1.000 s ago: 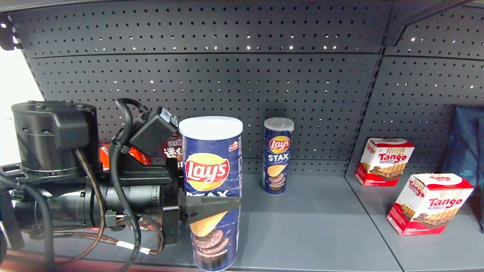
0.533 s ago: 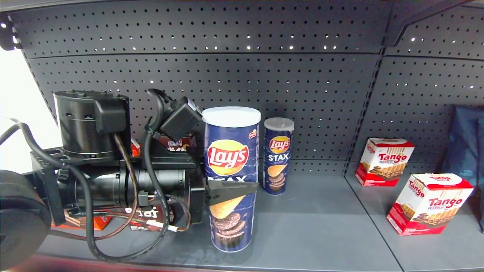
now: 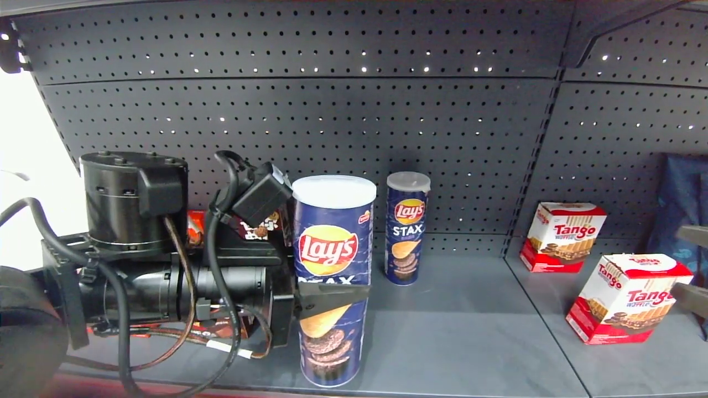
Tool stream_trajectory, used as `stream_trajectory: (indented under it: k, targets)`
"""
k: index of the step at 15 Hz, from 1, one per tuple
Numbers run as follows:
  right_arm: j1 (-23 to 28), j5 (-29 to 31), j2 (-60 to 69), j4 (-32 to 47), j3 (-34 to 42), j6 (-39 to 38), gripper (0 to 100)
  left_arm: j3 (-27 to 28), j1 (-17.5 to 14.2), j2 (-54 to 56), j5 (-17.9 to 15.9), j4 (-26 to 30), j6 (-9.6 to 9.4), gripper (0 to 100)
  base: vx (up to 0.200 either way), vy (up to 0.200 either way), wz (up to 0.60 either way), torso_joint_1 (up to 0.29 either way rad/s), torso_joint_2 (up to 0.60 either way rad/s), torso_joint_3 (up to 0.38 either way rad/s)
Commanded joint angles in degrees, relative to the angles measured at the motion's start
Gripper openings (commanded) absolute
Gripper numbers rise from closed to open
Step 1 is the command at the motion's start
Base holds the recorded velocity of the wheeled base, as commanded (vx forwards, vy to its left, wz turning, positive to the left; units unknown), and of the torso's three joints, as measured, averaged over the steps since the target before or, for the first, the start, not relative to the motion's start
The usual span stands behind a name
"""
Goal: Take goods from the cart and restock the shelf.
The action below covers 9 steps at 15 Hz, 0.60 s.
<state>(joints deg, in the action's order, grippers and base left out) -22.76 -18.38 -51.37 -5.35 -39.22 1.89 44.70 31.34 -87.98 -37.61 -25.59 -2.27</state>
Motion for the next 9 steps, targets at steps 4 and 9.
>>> stream_trajectory:
  k: [4, 9]
  targets:
    - [-2.6, -0.3, -16.7, -5.5, -4.4, 3.2, 100, -3.8, -0.3, 4.7, -0.1, 0.0, -0.02, 0, 0.000, 0.000, 0.00, 0.000, 0.00, 0.000]
    - [-2.3, -0.4, -25.6, -5.6, -9.7, 4.5, 100, -3.4, -2.1, 4.7, 0.0, -0.1, -0.02, 0, 0.000, 0.000, 0.00, 0.000, 0.00, 0.000]
